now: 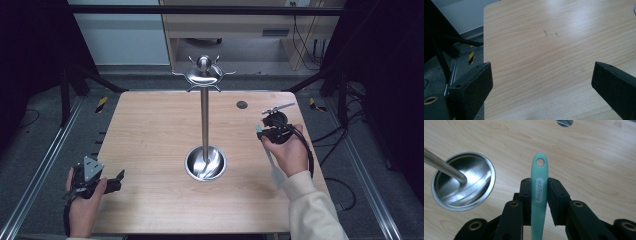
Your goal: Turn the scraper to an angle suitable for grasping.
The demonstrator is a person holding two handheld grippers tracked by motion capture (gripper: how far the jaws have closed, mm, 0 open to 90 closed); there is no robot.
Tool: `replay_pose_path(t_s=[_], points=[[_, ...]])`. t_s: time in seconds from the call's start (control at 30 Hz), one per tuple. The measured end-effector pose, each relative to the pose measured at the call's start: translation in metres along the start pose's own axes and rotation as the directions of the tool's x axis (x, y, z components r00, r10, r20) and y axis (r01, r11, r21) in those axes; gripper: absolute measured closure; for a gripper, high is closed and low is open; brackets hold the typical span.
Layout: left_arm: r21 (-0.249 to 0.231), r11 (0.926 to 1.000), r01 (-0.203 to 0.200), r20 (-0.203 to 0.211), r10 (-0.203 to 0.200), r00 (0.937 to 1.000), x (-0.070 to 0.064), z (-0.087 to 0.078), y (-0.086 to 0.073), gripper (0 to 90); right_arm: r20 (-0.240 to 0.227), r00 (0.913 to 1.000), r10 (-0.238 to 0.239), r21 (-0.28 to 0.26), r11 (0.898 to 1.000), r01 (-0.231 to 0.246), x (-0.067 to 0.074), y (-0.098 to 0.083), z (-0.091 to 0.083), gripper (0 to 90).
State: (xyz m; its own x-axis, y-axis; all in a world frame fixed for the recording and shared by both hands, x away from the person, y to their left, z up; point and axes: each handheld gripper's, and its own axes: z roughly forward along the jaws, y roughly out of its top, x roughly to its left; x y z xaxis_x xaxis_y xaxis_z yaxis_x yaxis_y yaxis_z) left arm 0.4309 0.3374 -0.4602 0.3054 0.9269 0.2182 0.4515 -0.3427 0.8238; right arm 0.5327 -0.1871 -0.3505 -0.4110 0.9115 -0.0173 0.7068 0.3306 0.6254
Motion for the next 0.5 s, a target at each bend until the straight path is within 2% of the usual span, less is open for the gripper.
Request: replay_pose_path(t_s=[0.3, 0.5], points=[[-0.002, 0.9999, 0.012, -0.005, -0.012, 0.9999, 0.0, -0.001, 0.0, 3.2, -0.026, 0.9996, -0.014, -0.098, 0.995, 0.011, 0.0, 0.014, -0.032, 74.3], [-0.006, 1.0, 0.007, -0.003, -0.007, 1.0, 0.001, -0.002, -0.001, 3.2, -0.051, 0.9978, -0.042, -0.166, 0.986, 0.033, 0.003, 0.026, -0.053, 74.3]])
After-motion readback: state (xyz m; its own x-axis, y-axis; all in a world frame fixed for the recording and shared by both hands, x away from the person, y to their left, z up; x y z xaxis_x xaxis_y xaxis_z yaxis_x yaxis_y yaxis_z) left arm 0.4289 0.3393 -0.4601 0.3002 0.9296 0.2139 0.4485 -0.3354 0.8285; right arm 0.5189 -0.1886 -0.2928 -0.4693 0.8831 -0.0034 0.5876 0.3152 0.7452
